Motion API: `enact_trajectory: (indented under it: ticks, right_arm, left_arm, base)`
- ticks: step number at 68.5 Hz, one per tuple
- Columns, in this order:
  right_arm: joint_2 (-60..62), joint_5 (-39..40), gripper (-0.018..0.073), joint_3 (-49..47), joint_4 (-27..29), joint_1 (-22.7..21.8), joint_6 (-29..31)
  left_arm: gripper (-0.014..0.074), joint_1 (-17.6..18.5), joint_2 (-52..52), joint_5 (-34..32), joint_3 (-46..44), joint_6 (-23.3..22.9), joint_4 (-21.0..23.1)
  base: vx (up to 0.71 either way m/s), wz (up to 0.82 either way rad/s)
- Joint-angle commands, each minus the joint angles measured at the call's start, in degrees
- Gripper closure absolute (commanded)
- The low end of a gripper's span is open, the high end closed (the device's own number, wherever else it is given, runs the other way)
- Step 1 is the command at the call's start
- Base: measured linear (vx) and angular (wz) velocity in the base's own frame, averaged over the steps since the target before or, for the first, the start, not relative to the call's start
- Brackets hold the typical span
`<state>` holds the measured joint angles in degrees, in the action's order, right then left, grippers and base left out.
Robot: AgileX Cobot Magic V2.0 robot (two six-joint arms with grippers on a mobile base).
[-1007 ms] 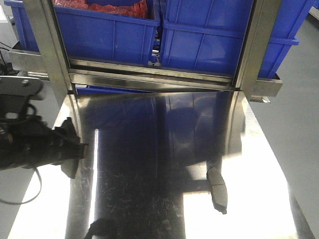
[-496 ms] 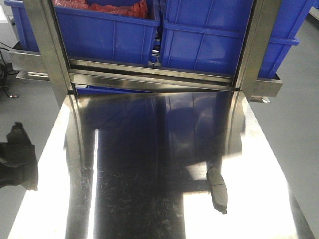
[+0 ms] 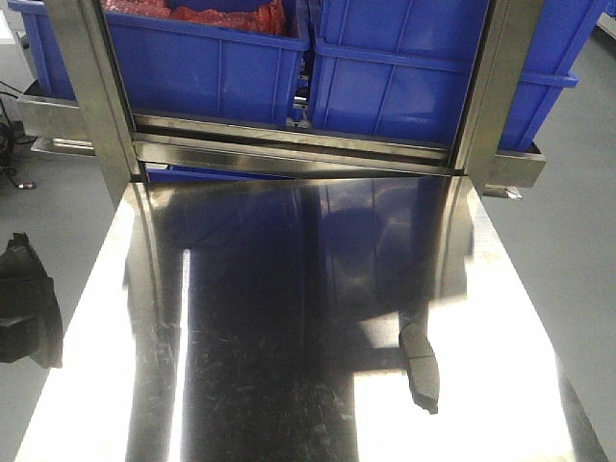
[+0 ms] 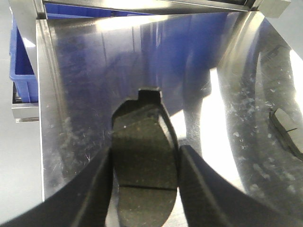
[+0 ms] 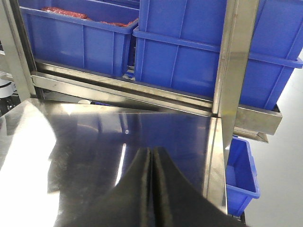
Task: Move and align brake pads A on conveyor
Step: 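Lift the brake pad with the left gripper and pull it back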
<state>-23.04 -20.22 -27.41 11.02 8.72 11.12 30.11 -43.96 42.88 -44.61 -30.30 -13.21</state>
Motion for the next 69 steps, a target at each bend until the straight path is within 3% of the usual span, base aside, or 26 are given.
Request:
enact_trajectory:
  ticks: [1,69]
  right_arm:
    - [-0.6,4.3,0.0569,-1.6,0.1,-0.2,0.4]
    - [-0.5,4.8,0.0551,-1.6,0.1,-0.2,0.4]
  left_arm:
    - [0.054,0.2,0.3,-4.4,-1.6,-0.5,-0.8]
    - [0.054,0.2,0.3,-4.4,-1.6,-0.5,-0.8]
  base:
    - [0.0,0.0]
    - [0.0,0.0]
